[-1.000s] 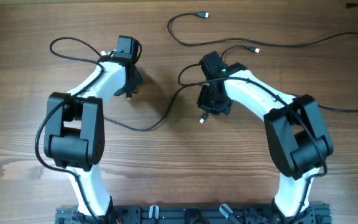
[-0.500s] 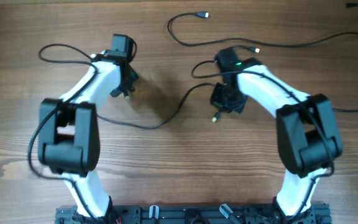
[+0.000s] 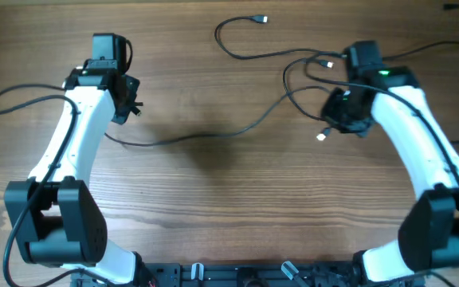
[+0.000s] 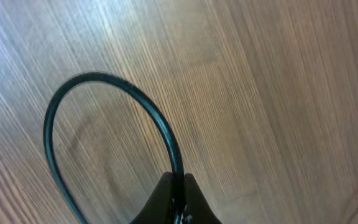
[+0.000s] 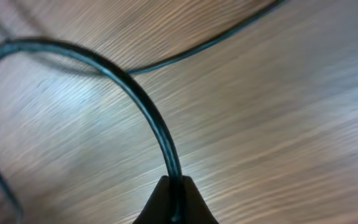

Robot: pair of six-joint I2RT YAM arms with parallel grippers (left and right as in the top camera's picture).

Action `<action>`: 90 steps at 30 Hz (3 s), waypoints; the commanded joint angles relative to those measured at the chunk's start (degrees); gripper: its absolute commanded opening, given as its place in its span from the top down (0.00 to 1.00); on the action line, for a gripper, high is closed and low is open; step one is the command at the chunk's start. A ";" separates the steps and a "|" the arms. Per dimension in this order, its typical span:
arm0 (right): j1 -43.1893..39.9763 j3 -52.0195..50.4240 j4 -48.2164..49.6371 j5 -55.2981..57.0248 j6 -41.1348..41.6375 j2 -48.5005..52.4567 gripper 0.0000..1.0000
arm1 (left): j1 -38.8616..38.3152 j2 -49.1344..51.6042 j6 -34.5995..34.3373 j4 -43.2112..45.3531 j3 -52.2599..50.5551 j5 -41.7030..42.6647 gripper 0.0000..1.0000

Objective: Untangle cables

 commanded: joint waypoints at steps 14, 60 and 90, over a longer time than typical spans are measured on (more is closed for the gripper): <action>-27.85 -0.31 -3.06 4.90 -13.66 -2.05 0.96 | -5.60 -1.51 -36.02 -8.35 -0.04 23.19 0.96; -61.70 -0.39 15.87 23.93 -16.74 3.37 0.96 | -34.53 5.46 -59.36 -21.27 -0.07 24.17 0.96; -66.69 -0.42 27.82 20.26 -18.12 21.00 0.93 | -35.47 9.88 -59.39 -13.57 -0.07 22.03 0.96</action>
